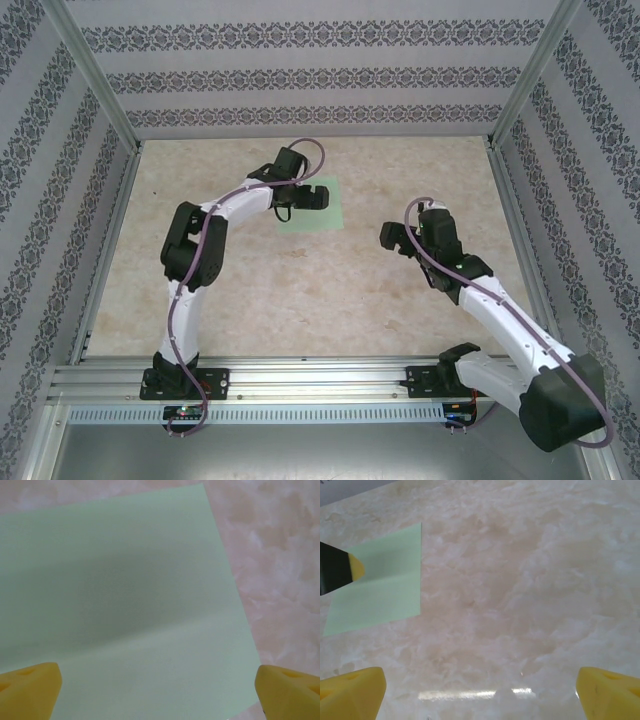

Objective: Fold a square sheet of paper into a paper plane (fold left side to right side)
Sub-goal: Move the square sheet of paper to the center of the table.

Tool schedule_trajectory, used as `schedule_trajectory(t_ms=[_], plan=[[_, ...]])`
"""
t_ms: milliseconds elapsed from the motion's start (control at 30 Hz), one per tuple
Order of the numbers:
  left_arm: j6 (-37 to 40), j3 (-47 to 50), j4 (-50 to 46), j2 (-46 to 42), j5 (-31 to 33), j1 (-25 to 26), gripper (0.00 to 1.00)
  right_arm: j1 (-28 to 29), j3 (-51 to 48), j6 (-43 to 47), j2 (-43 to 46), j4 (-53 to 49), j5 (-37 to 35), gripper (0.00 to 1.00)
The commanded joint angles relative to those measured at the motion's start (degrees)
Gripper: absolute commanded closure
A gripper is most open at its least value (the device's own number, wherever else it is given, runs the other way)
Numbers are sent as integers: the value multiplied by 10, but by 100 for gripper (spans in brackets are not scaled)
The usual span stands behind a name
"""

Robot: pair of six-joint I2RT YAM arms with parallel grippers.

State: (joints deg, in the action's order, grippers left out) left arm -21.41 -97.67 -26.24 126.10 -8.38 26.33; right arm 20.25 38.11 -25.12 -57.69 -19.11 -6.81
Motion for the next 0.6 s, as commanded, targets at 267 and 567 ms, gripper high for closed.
schedule_trajectory(t_ms=[267, 567], plan=[[-8, 20, -15, 26, -82, 16, 0, 10, -11, -21, 61, -62, -34, 2], [-8, 189, 34, -70, -86, 28, 0, 10, -21, -36, 68, -54, -31, 2]])
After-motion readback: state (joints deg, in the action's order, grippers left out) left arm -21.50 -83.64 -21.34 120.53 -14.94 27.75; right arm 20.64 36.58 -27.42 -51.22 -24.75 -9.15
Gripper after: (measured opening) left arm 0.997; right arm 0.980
